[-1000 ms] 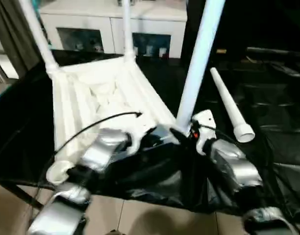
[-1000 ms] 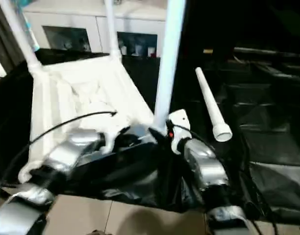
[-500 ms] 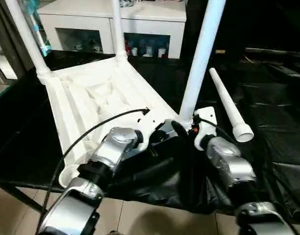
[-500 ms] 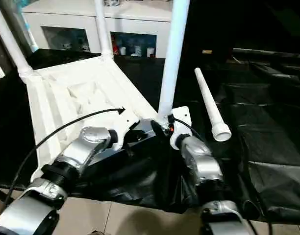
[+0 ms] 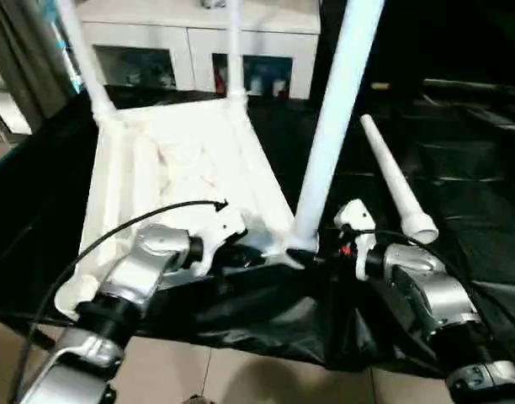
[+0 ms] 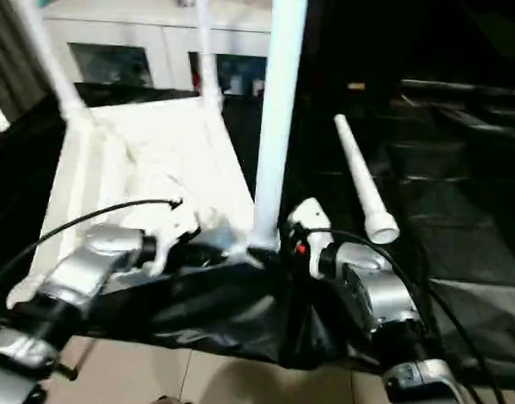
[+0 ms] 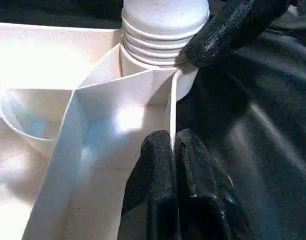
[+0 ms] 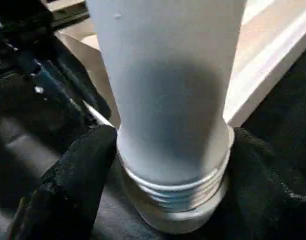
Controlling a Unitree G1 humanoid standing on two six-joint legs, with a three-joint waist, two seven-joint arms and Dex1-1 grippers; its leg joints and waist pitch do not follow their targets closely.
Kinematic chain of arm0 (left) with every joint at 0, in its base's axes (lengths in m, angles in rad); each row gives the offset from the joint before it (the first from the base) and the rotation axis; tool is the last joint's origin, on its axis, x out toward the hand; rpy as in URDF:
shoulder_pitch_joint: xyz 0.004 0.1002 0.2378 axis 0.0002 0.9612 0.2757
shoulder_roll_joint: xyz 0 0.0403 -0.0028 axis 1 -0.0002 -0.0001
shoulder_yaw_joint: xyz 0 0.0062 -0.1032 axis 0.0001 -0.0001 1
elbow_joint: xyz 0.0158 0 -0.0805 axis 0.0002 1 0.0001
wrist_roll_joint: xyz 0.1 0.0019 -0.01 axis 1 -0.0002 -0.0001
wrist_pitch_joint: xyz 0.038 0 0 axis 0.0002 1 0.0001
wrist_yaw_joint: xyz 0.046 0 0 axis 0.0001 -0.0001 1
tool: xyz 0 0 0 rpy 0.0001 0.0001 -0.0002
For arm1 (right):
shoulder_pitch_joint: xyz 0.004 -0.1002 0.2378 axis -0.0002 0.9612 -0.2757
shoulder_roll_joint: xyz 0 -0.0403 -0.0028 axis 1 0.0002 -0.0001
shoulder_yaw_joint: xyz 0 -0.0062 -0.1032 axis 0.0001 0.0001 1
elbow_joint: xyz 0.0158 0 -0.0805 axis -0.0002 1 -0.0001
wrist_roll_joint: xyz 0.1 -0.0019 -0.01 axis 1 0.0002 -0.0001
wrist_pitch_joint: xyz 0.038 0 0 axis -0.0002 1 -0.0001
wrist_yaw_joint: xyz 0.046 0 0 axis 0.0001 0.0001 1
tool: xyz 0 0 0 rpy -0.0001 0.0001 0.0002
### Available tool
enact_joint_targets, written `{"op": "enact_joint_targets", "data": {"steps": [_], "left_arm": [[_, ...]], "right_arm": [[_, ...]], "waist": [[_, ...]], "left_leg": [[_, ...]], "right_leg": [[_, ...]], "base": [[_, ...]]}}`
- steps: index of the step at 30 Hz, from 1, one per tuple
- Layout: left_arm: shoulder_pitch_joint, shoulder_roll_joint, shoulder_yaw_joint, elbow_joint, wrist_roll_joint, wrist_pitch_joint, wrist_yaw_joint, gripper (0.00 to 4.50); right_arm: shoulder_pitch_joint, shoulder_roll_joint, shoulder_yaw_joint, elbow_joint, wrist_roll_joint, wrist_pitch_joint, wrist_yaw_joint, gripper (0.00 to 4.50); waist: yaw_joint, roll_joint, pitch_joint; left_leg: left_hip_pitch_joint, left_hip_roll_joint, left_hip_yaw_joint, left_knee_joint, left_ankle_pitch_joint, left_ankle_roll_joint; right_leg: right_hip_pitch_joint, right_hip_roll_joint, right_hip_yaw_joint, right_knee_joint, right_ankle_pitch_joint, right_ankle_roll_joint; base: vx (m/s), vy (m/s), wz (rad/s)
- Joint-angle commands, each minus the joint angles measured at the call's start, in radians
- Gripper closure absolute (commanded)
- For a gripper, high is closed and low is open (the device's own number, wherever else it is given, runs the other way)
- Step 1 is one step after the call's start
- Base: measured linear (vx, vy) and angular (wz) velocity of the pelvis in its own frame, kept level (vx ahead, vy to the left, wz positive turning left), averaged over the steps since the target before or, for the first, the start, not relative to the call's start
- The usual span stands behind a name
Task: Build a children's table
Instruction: Rotate leg to tighten
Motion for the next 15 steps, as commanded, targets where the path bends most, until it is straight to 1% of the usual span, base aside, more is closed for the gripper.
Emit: {"op": "enact_joint_targets", "data": {"steps": [1,2,3,4,6,7,9,12,13,15], "left_arm": [[0.006,-0.001,-0.006,-0.042,-0.034,-0.007,-0.029,4.50],[0.011,0.004,-0.006,-0.049,-0.036,-0.005,-0.032,4.50],[0.013,0.006,-0.006,-0.052,-0.037,-0.004,-0.032,4.50],[0.019,0.010,-0.003,-0.060,-0.039,0.000,-0.035,4.50],[0.024,0.009,-0.001,-0.065,-0.039,0.003,-0.036,4.50],[0.025,0.008,0.000,-0.066,-0.039,0.003,-0.036,4.50],[0.028,0.002,0.002,-0.067,-0.039,0.004,-0.030,4.50],[0.029,-0.007,0.001,-0.064,-0.031,0.004,-0.008,4.50],[0.021,-0.023,0.002,-0.047,-0.014,0.006,0.035,4.50],[0.010,-0.038,0.005,-0.028,-0.001,0.011,0.077,4.50]], "right_arm": [[0.016,-0.001,0.019,-0.024,0.016,0.019,0.031,0.87],[0.019,0.000,0.022,-0.029,0.017,0.022,0.036,0.87],[0.020,0.000,0.024,-0.030,0.018,0.023,0.038,1.12],[0.024,0.006,0.025,-0.032,0.019,0.023,0.040,1.20],[0.026,0.014,0.023,-0.029,0.019,0.023,0.037,1.25],[0.026,0.017,0.023,-0.027,0.020,0.022,0.036,1.37],[0.027,0.029,0.017,-0.021,0.020,0.018,0.016,1.55],[0.036,0.056,0.002,-0.015,0.025,0.015,-0.037,1.63],[0.042,0.079,-0.007,-0.007,0.018,0.011,-0.087,1.66],[0.044,0.098,-0.012,0.004,0.007,0.007,-0.132,1.67]], "waist": [[0.003,-0.004,-0.062],[0.003,-0.004,-0.062],[0.003,-0.007,-0.062],[0.002,-0.010,-0.062],[0.003,-0.010,-0.062],[0.002,-0.008,-0.061],[0.002,-0.009,-0.061],[0.001,-0.010,-0.060],[0.000,-0.009,-0.059],[-0.004,-0.010,-0.056]], "left_leg": [[0.022,0.072,-0.035,-0.070,-0.208,0.052],[0.022,0.072,-0.035,-0.070,-0.208,0.052],[0.021,0.071,-0.035,-0.070,-0.199,0.056],[0.021,0.070,-0.034,-0.069,-0.197,0.057],[0.022,0.070,-0.034,-0.069,-0.193,0.057],[0.022,0.071,-0.034,-0.069,-0.194,0.056],[0.022,0.070,-0.035,-0.069,-0.197,0.053],[0.023,0.070,-0.035,-0.071,-0.203,0.049],[0.024,0.070,-0.036,-0.072,-0.215,0.042],[0.025,0.070,-0.037,-0.074,-0.233,0.031]], "right_leg": [[0.044,-0.099,0.057,-0.076,-0.202,-0.223],[0.044,-0.099,0.057,-0.076,-0.202,-0.223],[0.043,-0.098,0.056,-0.075,-0.201,-0.223],[0.043,-0.098,0.056,-0.076,-0.205,-0.222],[0.044,-0.099,0.056,-0.076,-0.211,-0.222],[0.043,-0.098,0.056,-0.077,-0.216,-0.220],[0.043,-0.098,0.056,-0.077,-0.226,-0.216],[0.041,-0.099,0.057,-0.079,-0.243,-0.211],[0.040,-0.100,0.057,-0.081,-0.263,-0.206],[0.039,-0.100,0.058,-0.086,-0.292,-0.198]], "base": [[0.000,0.000,0.00],[0.000,0.000,0.00],[0.000,0.000,0.00],[0.000,0.000,0.00],[0.000,0.000,0.00],[0.000,0.000,0.00],[0.000,0.000,0.00],[0.000,0.000,0.00],[0.000,0.000,0.00],[0.000,0.000,0.00]]}}
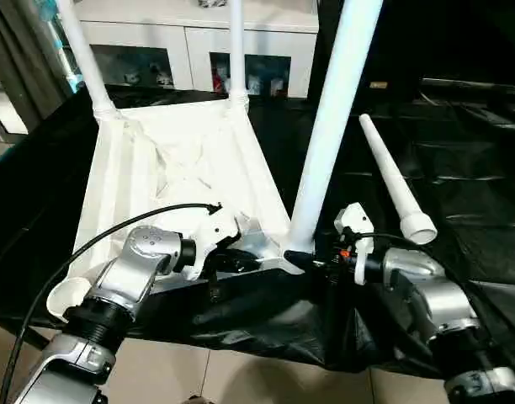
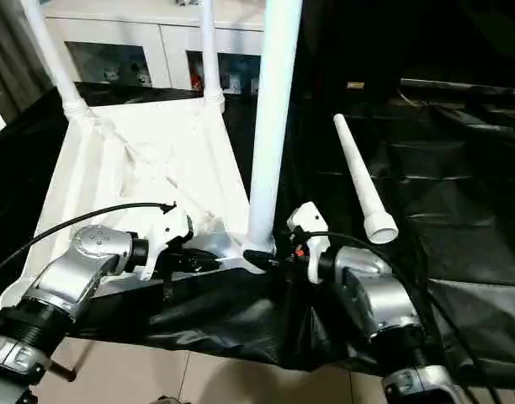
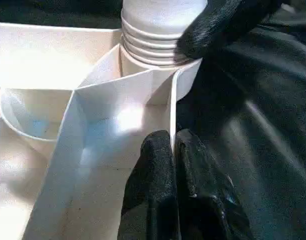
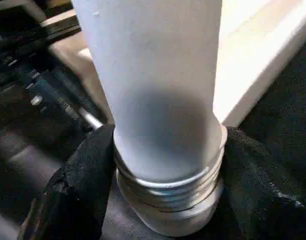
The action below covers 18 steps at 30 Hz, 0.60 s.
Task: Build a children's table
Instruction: Rotate leg to tighten
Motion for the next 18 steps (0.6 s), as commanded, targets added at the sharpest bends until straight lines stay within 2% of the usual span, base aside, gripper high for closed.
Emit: {"op": "enact_joint_targets", "data": {"steps": [1,3,4,5,6,8,9,10,11,12,13,14,15,18], "left_arm": [[-0.037,-0.071,0.005,0.043,0.013,0.012,0.109,4.50],[-0.048,-0.086,0.009,0.060,0.020,0.014,0.138,4.50],[-0.078,-0.128,0.011,0.105,0.039,0.023,0.211,4.50],[-0.079,-0.131,0.011,0.107,0.040,0.024,0.216,4.50],[-0.102,-0.163,0.017,0.139,0.049,0.039,0.276,4.50],[-0.140,-0.222,0.033,0.189,0.055,0.057,0.372,4.50],[-0.151,-0.243,0.037,0.205,0.055,0.059,0.397,4.50],[-0.161,-0.262,0.039,0.217,0.054,0.058,0.413,4.50],[-0.169,-0.277,0.041,0.230,0.056,0.052,0.422,4.50],[-0.171,-0.282,0.040,0.233,0.056,0.048,0.421,4.50],[-0.173,-0.287,0.038,0.236,0.056,0.043,0.421,4.50],[-0.173,-0.287,0.038,0.236,0.056,0.043,0.421,4.50],[-0.172,-0.288,0.033,0.240,0.061,0.031,0.415,4.50],[-0.162,-0.274,0.025,0.229,0.062,0.021,0.380,4.50]], "right_arm": [[0.006,0.059,0.015,0.048,-0.036,-0.008,-0.122,1.67],[0.005,0.072,0.013,0.060,-0.048,-0.014,-0.154,1.68],[-0.008,0.115,0.005,0.105,-0.081,-0.024,-0.267,1.68],[-0.009,0.117,0.004,0.108,-0.082,-0.024,-0.274,1.69],[-0.025,0.151,-0.010,0.144,-0.098,-0.021,-0.368,1.69],[-0.056,0.210,-0.032,0.197,-0.110,-0.024,-0.495,1.69],[-0.068,0.231,-0.039,0.214,-0.109,-0.030,-0.528,1.69],[-0.079,0.252,-0.045,0.225,-0.098,-0.035,-0.537,1.69],[-0.089,0.269,-0.053,0.234,-0.088,-0.043,-0.539,1.69],[-0.093,0.275,-0.056,0.235,-0.081,-0.045,-0.534,1.69],[-0.097,0.280,-0.060,0.236,-0.076,-0.048,-0.529,1.14],[-0.097,0.280,-0.060,0.236,-0.076,-0.048,-0.529,1.00],[-0.100,0.277,-0.059,0.226,-0.067,-0.052,-0.494,1.00],[-0.095,0.248,-0.042,0.211,-0.076,-0.066,-0.440,0.71]], "waist": [[0.001,-0.006,-0.056],[-0.001,-0.007,-0.052],[0.000,-0.002,-0.053],[-0.003,-0.002,-0.050],[-0.008,-0.005,-0.048],[-0.011,0.004,-0.050],[-0.013,0.001,-0.049],[-0.015,0.004,-0.050],[-0.015,0.002,-0.051],[-0.014,0.004,-0.052],[-0.013,0.004,-0.053],[-0.013,0.004,-0.054],[-0.013,0.010,-0.052],[-0.014,0.010,-0.052]], "left_leg": [[0.024,0.068,-0.037,-0.073,-0.246,0.023],[0.029,0.065,-0.035,-0.073,-0.274,0.012],[0.027,0.066,-0.041,-0.076,-0.282,0.003],[0.031,0.066,-0.039,-0.077,-0.298,-0.001],[0.034,0.063,-0.043,-0.078,-0.327,-0.015],[0.034,0.062,-0.048,-0.078,-0.346,-0.028],[0.036,0.061,-0.047,-0.078,-0.356,-0.028],[0.036,0.061,-0.049,-0.079,-0.364,-0.028],[0.034,0.061,-0.049,-0.080,-0.363,-0.021],[0.035,0.061,-0.048,-0.079,-0.360,-0.015],[0.033,0.061,-0.047,-0.080,-0.346,-0.005],[0.032,0.062,-0.047,-0.081,-0.341,-0.001],[0.032,0.064,-0.047,-0.083,-0.347,0.001],[0.035,0.064,-0.047,-0.085,-0.367,0.001]], "right_leg": [[0.036,-0.100,0.058,-0.092,-0.330,-0.185],[0.029,-0.099,0.057,-0.101,-0.382,-0.173],[0.033,-0.101,0.057,-0.101,-0.412,-0.159],[0.026,-0.099,0.057,-0.106,-0.426,-0.155],[0.026,-0.098,0.054,-0.108,-0.463,-0.149],[0.026,-0.103,0.053,-0.112,-0.497,-0.137],[0.024,-0.101,0.052,-0.116,-0.509,-0.130],[0.026,-0.103,0.052,-0.117,-0.506,-0.126],[0.028,-0.101,0.052,-0.118,-0.490,-0.125],[0.027,-0.102,0.052,-0.119,-0.480,-0.126],[0.029,-0.102,0.053,-0.118,-0.452,-0.130],[0.031,-0.101,0.053,-0.116,-0.437,-0.134],[0.030,-0.100,0.053,-0.115,-0.424,-0.140],[0.033,-0.101,0.053,-0.116,-0.423,-0.147]], "base": [[0.000,0.000,0.00],[0.000,0.000,0.00],[0.000,0.000,0.00],[0.000,0.000,0.00],[0.000,0.000,0.00],[0.000,0.000,0.00],[0.000,0.000,0.00],[0.000,0.000,0.00],[0.000,0.000,0.00],[0.000,0.000,0.00],[0.000,0.000,0.00],[0.000,0.000,0.00],[0.000,0.000,0.00],[0.000,0.000,0.00]]}}
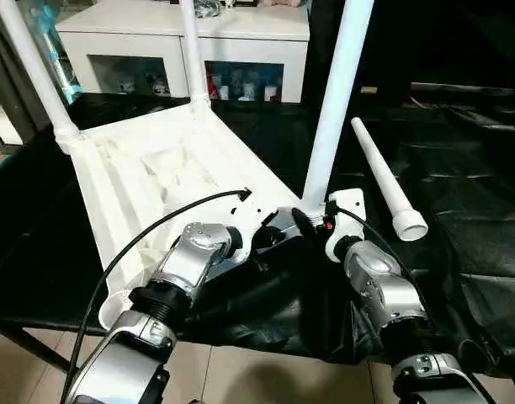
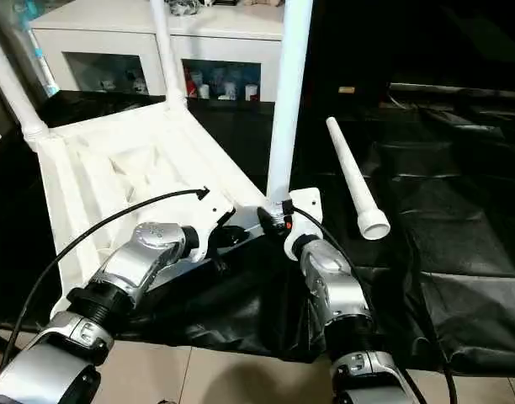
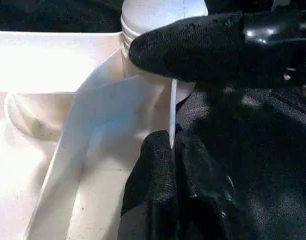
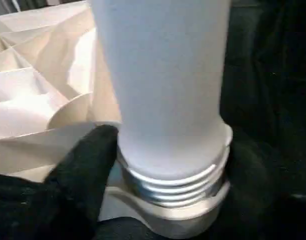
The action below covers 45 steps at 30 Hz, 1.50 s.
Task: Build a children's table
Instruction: Rotate leg to tighten
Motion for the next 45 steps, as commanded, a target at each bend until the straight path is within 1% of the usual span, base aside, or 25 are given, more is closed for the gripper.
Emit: {"op": "enact_joint_targets", "data": {"steps": [1,6,7,10,12,13,17,19,21,24,30,31,32,33,34,35,37,38,39,40,41,42,43,44,45], "left_arm": [[-0.012,-0.024,-0.009,-0.011,-0.011,-0.043,-0.013,4.50],[0.027,0.045,-0.034,-0.076,-0.034,-0.065,-0.160,4.50],[0.049,0.080,-0.045,-0.113,-0.050,-0.066,-0.231,4.50],[0.071,0.113,-0.055,-0.149,-0.064,-0.069,-0.296,4.50],[0.091,0.149,-0.064,-0.185,-0.077,-0.063,-0.358,4.50],[0.100,0.171,-0.069,-0.198,-0.079,-0.067,-0.390,4.50],[0.117,0.207,-0.069,-0.223,-0.088,-0.065,-0.440,4.50],[0.122,0.213,-0.067,-0.230,-0.090,-0.063,-0.448,4.50],[0.126,0.218,-0.069,-0.237,-0.093,-0.059,-0.455,4.50],[0.130,0.220,-0.071,-0.242,-0.095,-0.057,-0.455,4.50],[0.119,0.200,-0.056,-0.219,-0.078,-0.049,-0.396,4.50],[0.110,0.187,-0.046,-0.202,-0.071,-0.045,-0.361,4.50],[0.083,0.155,-0.023,-0.155,-0.052,-0.037,-0.266,4.50],[0.068,0.138,-0.013,-0.130,-0.042,-0.034,-0.215,4.50],[0.051,0.117,-0.002,-0.101,-0.031,-0.029,-0.155,4.50],[0.032,0.094,0.015,-0.074,-0.027,-0.016,-0.092,4.50],[-0.008,0.037,0.060,-0.024,-0.040,0.019,0.029,4.50],[-0.025,0.010,0.076,-0.003,-0.046,0.027,0.076,4.50],[-0.033,-0.003,0.081,0.006,-0.048,0.029,0.097,4.50],[-0.049,-0.030,0.088,0.025,-0.049,0.034,0.137,4.50],[-0.056,-0.044,0.088,0.033,-0.049,0.033,0.154,4.50],[-0.066,-0.069,0.090,0.047,-0.046,0.031,0.178,4.50],[-0.067,-0.075,0.088,0.049,-0.046,0.030,0.174,4.50],[-0.065,-0.079,0.083,0.048,-0.045,0.028,0.168,4.50],[-0.065,-0.081,0.080,0.049,-0.044,0.024,0.165,4.50]], "right_arm": [[0.015,0.028,0.081,0.013,0.007,0.019,0.114,0.58],[0.041,-0.073,0.110,-0.052,0.022,0.030,0.287,0.58],[0.053,-0.124,0.122,-0.083,0.029,0.039,0.367,0.58],[0.059,-0.164,0.130,-0.103,0.032,0.043,0.426,0.58],[0.065,-0.201,0.137,-0.124,0.035,0.047,0.485,0.58],[0.067,-0.224,0.138,-0.136,0.042,0.053,0.527,0.58],[0.067,-0.250,0.134,-0.151,0.067,0.071,0.586,0.58],[0.066,-0.257,0.137,-0.151,0.070,0.072,0.598,0.73],[0.066,-0.260,0.145,-0.148,0.066,0.070,0.605,0.84],[0.071,-0.256,0.153,-0.151,0.064,0.071,0.608,0.99],[0.074,-0.232,0.138,-0.143,0.065,0.072,0.575,1.42],[0.073,-0.222,0.128,-0.139,0.066,0.074,0.552,1.45],[0.064,-0.195,0.105,-0.114,0.056,0.073,0.469,1.50],[0.058,-0.180,0.095,-0.095,0.048,0.064,0.424,1.50],[0.051,-0.163,0.085,-0.071,0.039,0.053,0.371,1.60],[0.043,-0.144,0.074,-0.049,0.037,0.051,0.323,1.68],[0.028,-0.089,0.055,-0.011,0.038,0.055,0.221,1.68],[0.020,-0.060,0.051,0.005,0.034,0.055,0.171,1.68],[0.016,-0.045,0.050,0.014,0.030,0.054,0.145,1.70],[0.005,-0.013,0.050,0.033,0.018,0.051,0.086,1.70],[-0.001,0.003,0.054,0.043,0.013,0.048,0.068,1.71],[-0.012,0.034,0.064,0.058,0.000,0.038,0.041,1.71],[-0.016,0.042,0.066,0.063,-0.008,0.034,0.026,1.71],[-0.020,0.049,0.066,0.065,-0.009,0.031,0.019,1.71],[-0.023,0.054,0.062,0.067,-0.008,0.026,0.017,1.71]], "waist": [[0.000,-0.002,-0.048],[0.006,-0.003,-0.052],[0.007,-0.004,-0.054],[0.007,-0.005,-0.057],[0.010,-0.002,-0.061],[0.010,-0.005,-0.061],[0.026,0.002,-0.064],[0.032,0.003,-0.066],[0.037,0.001,-0.064],[0.037,-0.003,-0.061],[0.036,-0.004,-0.062],[0.034,-0.009,-0.061],[0.032,-0.007,-0.059],[0.031,-0.013,-0.059],[0.030,-0.014,-0.058],[0.028,-0.018,-0.057],[0.030,-0.011,-0.056],[0.027,-0.006,-0.058],[0.025,-0.009,-0.058],[0.025,-0.003,-0.060],[0.020,-0.008,-0.059],[0.023,0.011,-0.062],[0.018,0.012,-0.061],[0.014,0.004,-0.063],[0.015,0.004,-0.065]], "left_leg": [[0.022,0.065,-0.045,-0.083,-0.358,0.003],[0.017,0.068,-0.043,-0.080,-0.311,0.029],[0.015,0.068,-0.040,-0.078,-0.281,0.041],[0.012,0.070,-0.039,-0.076,-0.239,0.055],[0.012,0.071,-0.037,-0.073,-0.207,0.064],[0.010,0.071,-0.035,-0.072,-0.189,0.070],[0.018,0.077,-0.031,-0.069,-0.165,0.078],[0.016,0.078,-0.031,-0.066,-0.149,0.077],[0.013,0.076,-0.030,-0.066,-0.153,0.075],[0.013,0.074,-0.032,-0.069,-0.181,0.059],[0.014,0.074,-0.032,-0.068,-0.170,0.056],[0.013,0.072,-0.031,-0.068,-0.173,0.058],[0.013,0.071,-0.031,-0.069,-0.185,0.054],[0.017,0.072,-0.030,-0.069,-0.191,0.049],[0.020,0.070,-0.030,-0.069,-0.199,0.036],[0.018,0.067,-0.030,-0.068,-0.208,0.028],[0.022,0.067,-0.030,-0.067,-0.207,0.024],[0.019,0.066,-0.034,-0.069,-0.209,0.020],[0.017,0.066,-0.033,-0.070,-0.207,0.022],[0.020,0.066,-0.034,-0.071,-0.214,0.019],[0.017,0.064,-0.034,-0.070,-0.213,0.020],[0.016,0.062,-0.037,-0.069,-0.206,0.023],[0.016,0.062,-0.036,-0.068,-0.213,0.028],[0.012,0.061,-0.035,-0.068,-0.206,0.039],[0.011,0.061,-0.036,-0.067,-0.197,0.045]], "right_leg": [[0.022,-0.101,0.055,-0.102,-0.407,-0.156],[0.032,-0.103,0.057,-0.095,-0.343,-0.175],[0.034,-0.102,0.057,-0.090,-0.309,-0.186],[0.039,-0.100,0.056,-0.083,-0.251,-0.206],[0.039,-0.099,0.055,-0.075,-0.200,-0.221],[0.039,-0.096,0.054,-0.070,-0.165,-0.232],[0.034,-0.094,0.053,-0.062,-0.114,-0.250],[0.034,-0.094,0.053,-0.057,-0.090,-0.252],[0.033,-0.096,0.053,-0.058,-0.096,-0.249],[0.035,-0.099,0.054,-0.064,-0.165,-0.231],[0.032,-0.097,0.054,-0.065,-0.164,-0.222],[0.033,-0.097,0.055,-0.066,-0.172,-0.221],[0.031,-0.098,0.055,-0.072,-0.206,-0.216],[0.028,-0.098,0.056,-0.074,-0.222,-0.211],[0.025,-0.098,0.056,-0.076,-0.255,-0.209],[0.027,-0.101,0.056,-0.081,-0.292,-0.198],[0.023,-0.100,0.056,-0.088,-0.320,-0.185],[0.026,-0.100,0.055,-0.086,-0.322,-0.178],[0.027,-0.098,0.054,-0.088,-0.318,-0.176],[0.024,-0.096,0.054,-0.089,-0.302,-0.173],[0.026,-0.096,0.054,-0.087,-0.292,-0.175],[0.029,-0.099,0.053,-0.084,-0.277,-0.181],[0.027,-0.098,0.053,-0.087,-0.265,-0.184],[0.033,-0.096,0.052,-0.086,-0.243,-0.186],[0.035,-0.097,0.052,-0.083,-0.230,-0.188]], "base": [[0.000,0.000,0.00],[0.000,0.000,0.00],[0.000,0.000,0.00],[0.000,0.000,0.00],[0.000,0.000,0.00],[0.000,0.000,0.00],[0.000,0.000,0.00],[0.000,0.000,0.00],[0.000,0.000,0.00],[0.000,0.000,0.00],[0.000,0.000,0.00],[0.000,0.000,0.00],[0.000,0.000,0.00],[0.000,0.000,0.00],[0.000,0.000,0.00],[0.000,0.000,0.00],[0.000,0.000,0.00],[0.000,0.000,0.00],[0.000,0.000,0.00],[0.000,0.000,0.00],[0.000,0.000,0.00],[0.000,0.000,0.00],[0.000,0.000,0.00],[0.000,0.000,0.00],[0.000,0.000,0.00]]}}
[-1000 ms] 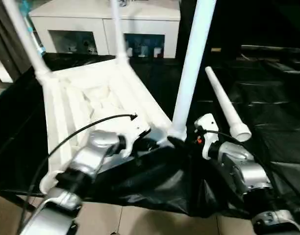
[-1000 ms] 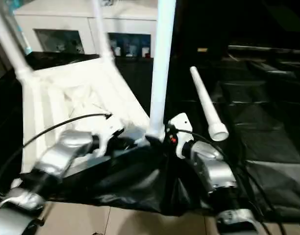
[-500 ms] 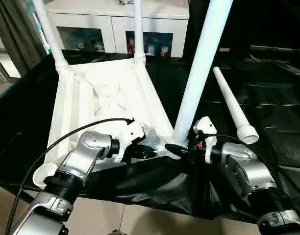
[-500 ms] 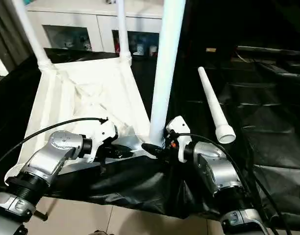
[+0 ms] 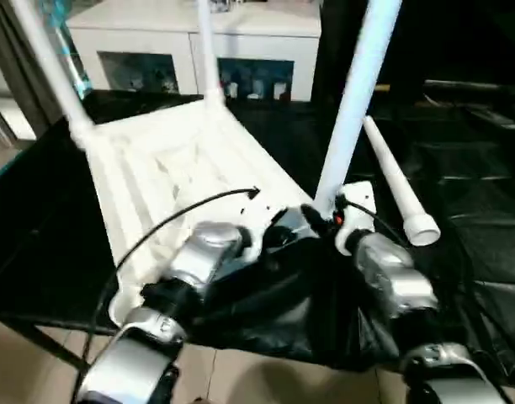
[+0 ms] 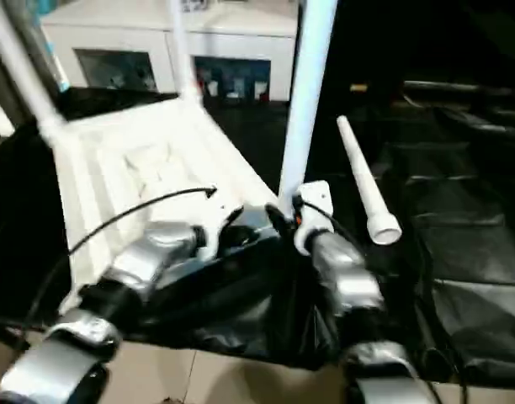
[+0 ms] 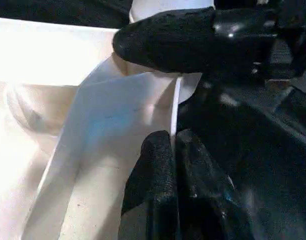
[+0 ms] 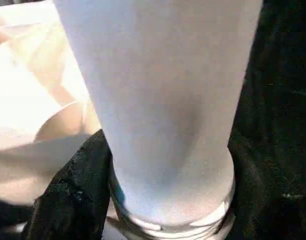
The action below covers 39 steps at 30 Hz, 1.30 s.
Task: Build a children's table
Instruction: Rotate leg to tighten
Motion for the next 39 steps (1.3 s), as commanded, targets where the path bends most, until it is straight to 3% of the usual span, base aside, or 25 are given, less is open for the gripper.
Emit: {"op": "enact_joint_targets", "data": {"steps": [1,2,4,7,8,9,10,12,14,15,16,17,18,19,22,23,24,27,28,29,30,32,34,37,39], "left_arm": [[-0.034,-0.027,0.053,0.022,-0.013,-0.019,0.131,4.50],[-0.032,-0.028,0.044,0.023,-0.006,-0.024,0.126,4.50],[-0.015,-0.017,0.020,0.007,0.010,-0.033,0.102,4.50],[-0.014,-0.015,0.018,0.007,0.015,-0.032,0.107,4.50],[-0.025,-0.012,0.031,0.026,0.022,-0.021,0.139,4.50],[-0.030,-0.012,0.038,0.032,0.021,-0.014,0.152,4.50],[-0.039,-0.013,0.049,0.042,0.020,-0.006,0.170,4.50],[-0.062,-0.017,0.077,0.065,0.014,0.008,0.210,4.50],[-0.085,-0.030,0.102,0.093,0.001,-0.009,0.241,4.50],[-0.100,-0.042,0.119,0.117,-0.006,-0.054,0.272,4.50],[-0.113,-0.055,0.133,0.140,-0.013,-0.116,0.305,4.50],[-0.118,-0.062,0.147,0.149,-0.024,-0.154,0.320,4.50],[-0.122,-0.067,0.157,0.151,-0.031,-0.191,0.336,4.50],[-0.119,-0.072,0.173,0.128,-0.058,-0.195,0.317,4.22],[-0.107,-0.069,0.175,0.079,-0.073,-0.173,0.274,4.05],[-0.104,-0.066,0.167,0.071,-0.061,-0.191,0.283,3.91],[-0.104,-0.066,0.167,0.071,-0.061,-0.191,0.283,3.87],[-0.052,-0.003,0.145,-0.043,0.009,-0.182,0.334,3.73],[-0.026,0.030,0.153,-0.094,0.028,-0.162,0.360,3.59],[-0.003,0.055,0.164,-0.141,0.038,-0.133,0.373,3.59],[0.008,0.066,0.168,-0.163,0.042,-0.120,0.379,3.44],[0.115,0.158,0.222,-0.351,0.086,-0.022,0.421,3.20],[0.183,0.206,0.266,-0.451,0.119,0.030,0.446,3.00],[0.315,0.256,0.351,-0.621,0.173,0.108,0.467,2.94],[0.372,0.287,0.363,-0.671,0.223,0.125,0.474,2.72]], "right_arm": [[0.017,0.100,0.063,0.037,0.013,0.014,0.045,1.36],[0.010,0.109,0.047,0.041,0.032,0.015,0.055,1.01],[0.004,0.096,0.052,0.052,0.018,-0.002,0.060,1.01],[0.004,0.089,0.051,0.054,0.014,-0.010,0.057,1.01],[0.014,0.066,0.030,0.033,0.018,-0.020,0.043,1.01],[0.020,0.055,0.020,0.021,0.023,-0.019,0.040,1.01],[0.030,0.040,0.004,0.001,0.031,-0.018,0.036,1.01],[0.050,0.017,-0.036,-0.035,0.040,-0.025,0.020,1.01],[0.074,0.001,-0.068,-0.070,0.051,-0.025,0.006,1.01],[0.091,-0.007,-0.079,-0.092,0.052,-0.023,-0.006,1.01],[0.106,-0.010,-0.082,-0.111,0.048,-0.022,-0.016,1.01],[0.112,-0.009,-0.082,-0.118,0.047,-0.023,-0.021,1.01],[0.117,-0.007,-0.081,-0.123,0.047,-0.023,-0.024,1.01],[0.126,-0.002,-0.074,-0.124,0.043,-0.022,-0.033,1.01],[0.132,0.005,-0.062,-0.119,0.037,-0.012,-0.040,1.01],[0.132,0.006,-0.060,-0.116,0.037,-0.008,-0.040,1.01],[0.132,0.006,-0.060,-0.116,0.037,-0.008,-0.040,1.01],[0.133,0.022,-0.023,-0.133,0.021,0.005,-0.029,1.01],[0.132,0.028,-0.011,-0.143,0.016,0.012,-0.027,1.01],[0.130,0.029,-0.005,-0.145,0.012,0.016,-0.025,1.01],[0.129,0.030,-0.001,-0.146,0.010,0.019,-0.024,1.01],[0.132,0.028,0.033,-0.157,-0.007,0.020,0.000,1.01],[0.133,0.029,0.044,-0.160,-0.011,0.028,0.005,1.01],[0.122,0.034,0.048,-0.142,-0.016,0.022,-0.006,1.01],[0.110,0.038,0.046,-0.129,-0.012,0.019,-0.009,1.01]], "waist": [[-0.005,-0.010,-0.061],[-0.006,-0.010,-0.060],[-0.005,-0.022,-0.058],[-0.011,-0.019,-0.056],[-0.013,-0.034,-0.055],[-0.012,-0.029,-0.055],[-0.013,-0.042,-0.055],[-0.017,-0.041,-0.055],[-0.018,-0.059,-0.059],[-0.014,-0.055,-0.061],[-0.014,-0.064,-0.063],[-0.013,-0.063,-0.062],[-0.014,-0.069,-0.063],[-0.014,-0.076,-0.068],[-0.010,-0.069,-0.068],[-0.009,-0.084,-0.065],[-0.006,-0.080,-0.063],[0.001,-0.078,-0.057],[-0.004,-0.077,-0.052],[-0.002,-0.071,-0.052],[-0.003,-0.072,-0.054],[-0.002,-0.064,-0.051],[-0.009,-0.059,-0.050],[-0.007,-0.055,-0.045],[-0.002,-0.054,-0.043]], "left_leg": [[0.017,0.062,-0.036,-0.064,-0.174,0.062],[0.018,0.062,-0.036,-0.064,-0.175,0.066],[0.015,0.063,-0.036,-0.065,-0.181,0.076],[0.013,0.065,-0.040,-0.070,-0.196,0.067],[0.011,0.063,-0.039,-0.069,-0.196,0.068],[0.017,0.063,-0.037,-0.069,-0.204,0.066],[0.014,0.063,-0.038,-0.068,-0.197,0.067],[0.011,0.064,-0.038,-0.069,-0.184,0.069],[0.008,0.062,-0.035,-0.063,-0.139,0.089],[0.008,0.062,-0.034,-0.062,-0.126,0.093],[0.008,0.060,-0.032,-0.058,-0.086,0.119],[0.006,0.060,-0.033,-0.057,-0.078,0.127],[0.005,0.058,-0.032,-0.055,-0.069,0.136],[0.002,0.056,-0.030,-0.049,-0.045,0.164],[0.007,0.062,-0.029,-0.045,-0.011,0.182],[0.005,0.065,-0.028,-0.046,-0.004,0.195],[0.007,0.066,-0.028,-0.046,-0.010,0.197],[0.014,0.075,-0.029,-0.052,-0.043,0.173],[0.011,0.076,-0.030,-0.057,-0.068,0.146],[0.015,0.075,-0.031,-0.057,-0.082,0.134],[0.018,0.079,-0.031,-0.058,-0.091,0.121],[0.019,0.080,-0.033,-0.062,-0.121,0.080],[0.019,0.080,-0.034,-0.065,-0.130,0.059],[0.022,0.076,-0.031,-0.067,-0.156,0.038],[0.024,0.077,-0.032,-0.069,-0.176,0.028]], "right_leg": [[0.041,-0.096,0.051,-0.078,-0.209,-0.192],[0.040,-0.096,0.051,-0.079,-0.208,-0.194],[0.042,-0.099,0.050,-0.080,-0.237,-0.194],[0.044,-0.099,0.048,-0.081,-0.266,-0.185],[0.045,-0.100,0.048,-0.080,-0.283,-0.178],[0.039,-0.099,0.049,-0.085,-0.299,-0.174],[0.043,-0.102,0.049,-0.084,-0.309,-0.166],[0.042,-0.100,0.049,-0.083,-0.287,-0.167],[0.044,-0.099,0.050,-0.075,-0.215,-0.180],[0.045,-0.100,0.050,-0.072,-0.192,-0.185],[0.045,-0.097,0.050,-0.064,-0.107,-0.203],[0.047,-0.098,0.050,-0.062,-0.089,-0.209],[0.048,-0.098,0.049,-0.061,-0.074,-0.211],[0.050,-0.100,0.049,-0.054,-0.028,-0.224],[0.044,-0.100,0.048,-0.045,0.018,-0.258],[0.043,-0.101,0.048,-0.042,0.026,-0.271],[0.041,-0.101,0.047,-0.044,0.013,-0.270],[0.036,-0.101,0.049,-0.049,-0.056,-0.253],[0.036,-0.098,0.050,-0.049,-0.081,-0.243],[0.035,-0.099,0.051,-0.051,-0.095,-0.238],[0.035,-0.100,0.052,-0.049,-0.099,-0.238],[0.036,-0.100,0.054,-0.050,-0.120,-0.229],[0.033,-0.094,0.053,-0.048,-0.116,-0.222],[0.028,-0.090,0.055,-0.055,-0.138,-0.219],[0.024,-0.088,0.056,-0.057,-0.160,-0.210]], "base": [[0.000,0.000,0.00],[0.000,0.000,0.00],[0.000,0.000,0.00],[0.000,0.000,0.00],[0.000,0.000,0.00],[0.000,0.000,0.00],[0.000,0.000,0.00],[0.000,0.000,0.00],[0.000,0.000,0.00],[0.000,0.000,0.00],[0.000,0.000,0.00],[0.000,0.000,0.00],[0.000,0.000,0.00],[0.000,0.000,0.00],[0.000,0.000,0.00],[0.000,0.000,0.00],[0.000,0.000,0.00],[0.000,0.000,0.00],[0.000,0.000,0.00],[0.000,0.000,0.00],[0.000,0.000,0.00],[0.000,0.000,0.00],[0.000,0.000,0.00],[0.000,0.000,0.00],[0.000,0.000,0.00]]}}
